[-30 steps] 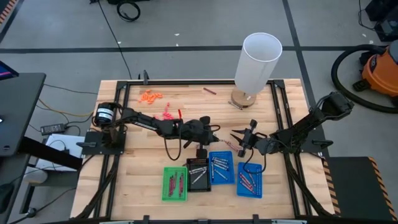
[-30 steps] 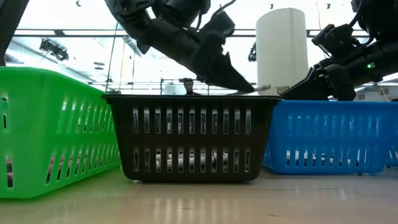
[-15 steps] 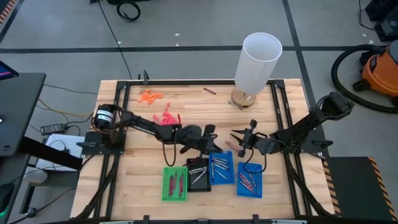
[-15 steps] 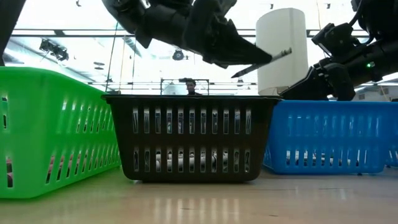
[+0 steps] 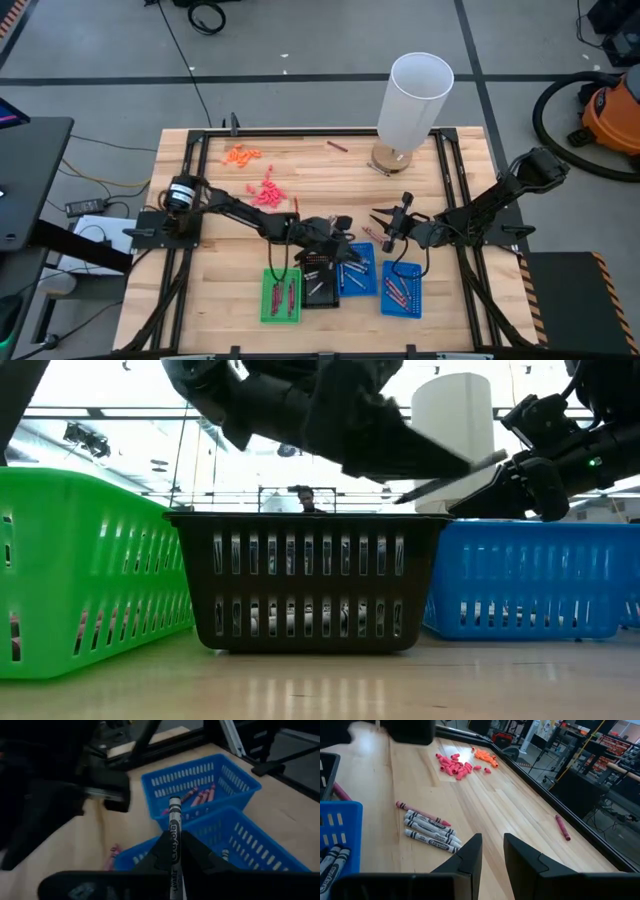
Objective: Sort crayons
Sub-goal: Put the black crayon into the left blue bin
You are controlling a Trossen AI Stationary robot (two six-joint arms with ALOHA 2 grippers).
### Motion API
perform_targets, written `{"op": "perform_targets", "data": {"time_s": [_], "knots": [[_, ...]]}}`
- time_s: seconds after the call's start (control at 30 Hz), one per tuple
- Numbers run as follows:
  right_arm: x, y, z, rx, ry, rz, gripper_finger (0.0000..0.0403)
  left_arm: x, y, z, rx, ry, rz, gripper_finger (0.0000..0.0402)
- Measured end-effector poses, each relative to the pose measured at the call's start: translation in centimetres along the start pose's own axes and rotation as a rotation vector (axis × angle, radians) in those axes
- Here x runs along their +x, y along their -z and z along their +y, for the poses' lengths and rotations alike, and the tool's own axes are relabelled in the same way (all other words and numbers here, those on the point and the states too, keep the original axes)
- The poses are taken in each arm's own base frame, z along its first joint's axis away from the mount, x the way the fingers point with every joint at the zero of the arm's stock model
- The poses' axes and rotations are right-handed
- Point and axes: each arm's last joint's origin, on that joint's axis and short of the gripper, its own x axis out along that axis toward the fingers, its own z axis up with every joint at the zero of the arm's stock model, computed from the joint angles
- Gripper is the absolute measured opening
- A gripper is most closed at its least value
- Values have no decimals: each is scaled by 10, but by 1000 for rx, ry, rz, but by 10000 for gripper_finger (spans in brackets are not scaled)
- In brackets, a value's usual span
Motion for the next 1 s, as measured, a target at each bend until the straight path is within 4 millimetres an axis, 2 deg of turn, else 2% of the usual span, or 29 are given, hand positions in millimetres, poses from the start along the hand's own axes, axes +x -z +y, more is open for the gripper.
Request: {"op": "perform_targets", "data": {"time_s": [0.23,0.5,0.63,0.73,1.0], "knots": [[0,0,0,2,0,-2,89,18,-9,-3,4,79,-27,18],[0,-1,0,3,-2,-5,89,40,-2,-4,84,166,43,18],[0,-1,0,5,-2,-5,89,46,12,-4,157,196,136,21],[0,-1,0,5,-3,-5,89,49,19,-5,179,199,170,38],[0,-1,0,10,-3,-5,89,49,16,-4,181,176,211,130]]}}
